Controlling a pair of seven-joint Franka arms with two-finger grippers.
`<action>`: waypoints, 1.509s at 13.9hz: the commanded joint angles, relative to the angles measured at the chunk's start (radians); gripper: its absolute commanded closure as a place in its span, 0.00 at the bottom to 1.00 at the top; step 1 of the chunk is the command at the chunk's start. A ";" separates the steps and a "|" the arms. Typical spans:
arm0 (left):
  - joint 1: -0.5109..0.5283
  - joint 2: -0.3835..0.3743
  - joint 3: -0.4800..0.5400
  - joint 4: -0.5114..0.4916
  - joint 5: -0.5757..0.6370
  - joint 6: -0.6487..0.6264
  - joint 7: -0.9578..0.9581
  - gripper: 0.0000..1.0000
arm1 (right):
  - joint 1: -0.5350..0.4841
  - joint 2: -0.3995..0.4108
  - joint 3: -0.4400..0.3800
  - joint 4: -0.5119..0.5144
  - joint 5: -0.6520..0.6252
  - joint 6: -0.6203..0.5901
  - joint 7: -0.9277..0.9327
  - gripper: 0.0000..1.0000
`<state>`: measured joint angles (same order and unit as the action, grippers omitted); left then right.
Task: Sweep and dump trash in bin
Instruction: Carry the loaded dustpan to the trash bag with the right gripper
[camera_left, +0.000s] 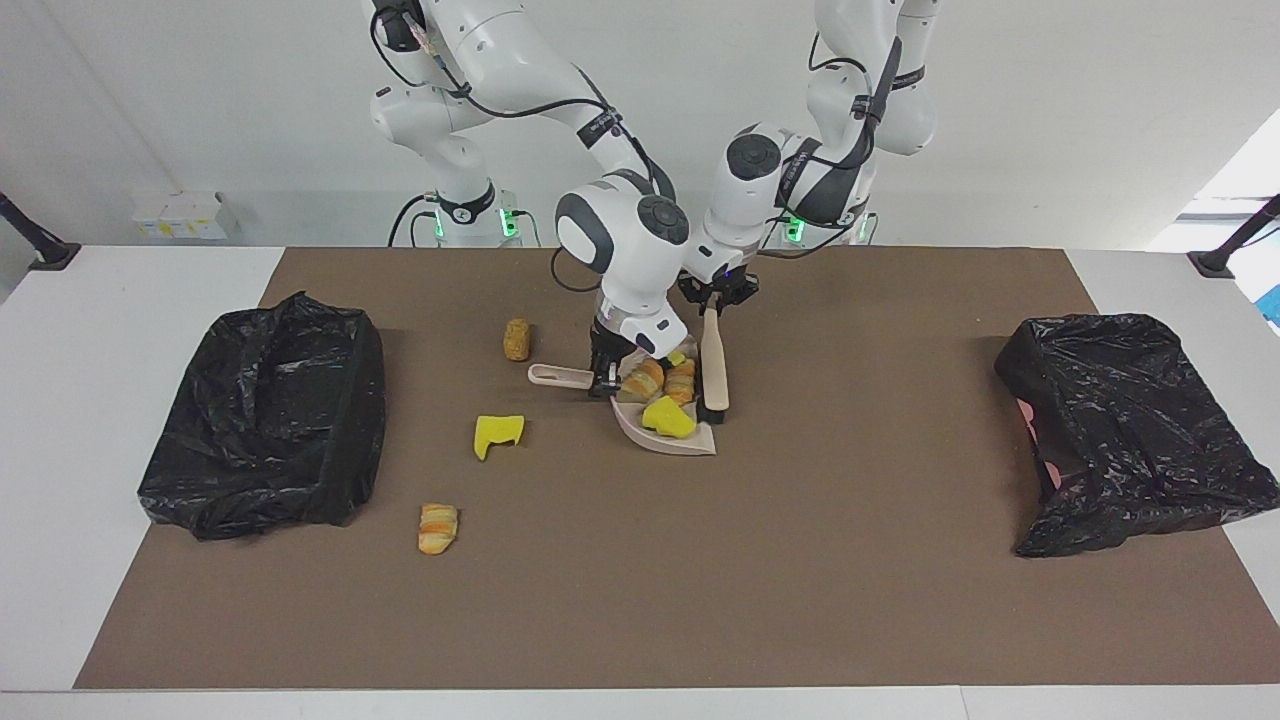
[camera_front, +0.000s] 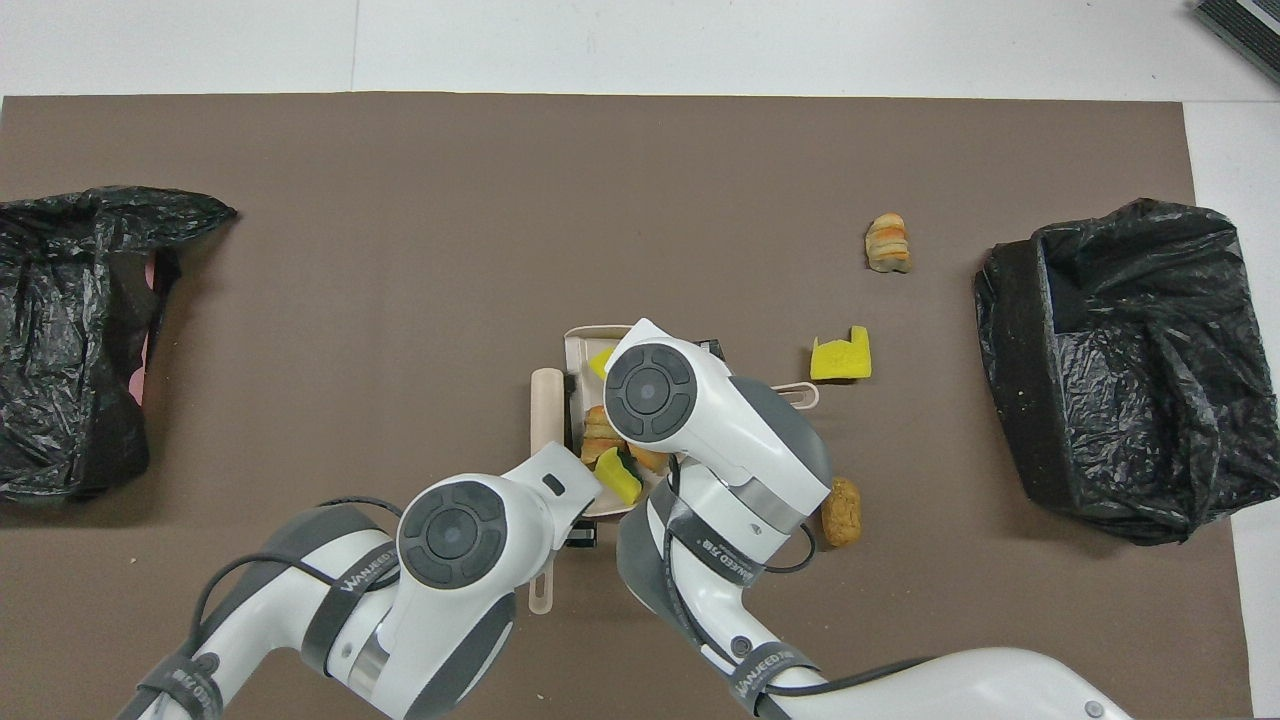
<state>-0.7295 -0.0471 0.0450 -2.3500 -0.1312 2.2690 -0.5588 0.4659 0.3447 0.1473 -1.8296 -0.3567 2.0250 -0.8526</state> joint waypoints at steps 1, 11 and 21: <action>0.074 0.007 -0.002 0.003 -0.018 -0.017 0.025 1.00 | -0.010 -0.016 0.005 -0.017 0.024 0.017 -0.016 1.00; 0.091 -0.004 -0.004 -0.011 -0.005 -0.039 0.005 1.00 | -0.096 -0.125 0.005 -0.037 0.025 -0.002 -0.032 1.00; -0.169 -0.103 -0.014 -0.090 -0.007 -0.057 -0.289 1.00 | -0.534 -0.398 -0.008 -0.091 0.276 -0.108 -0.513 1.00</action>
<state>-0.8449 -0.0836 0.0178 -2.3836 -0.1314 2.2214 -0.7937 0.0520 -0.0238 0.1342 -1.8958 -0.1694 1.9146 -1.2153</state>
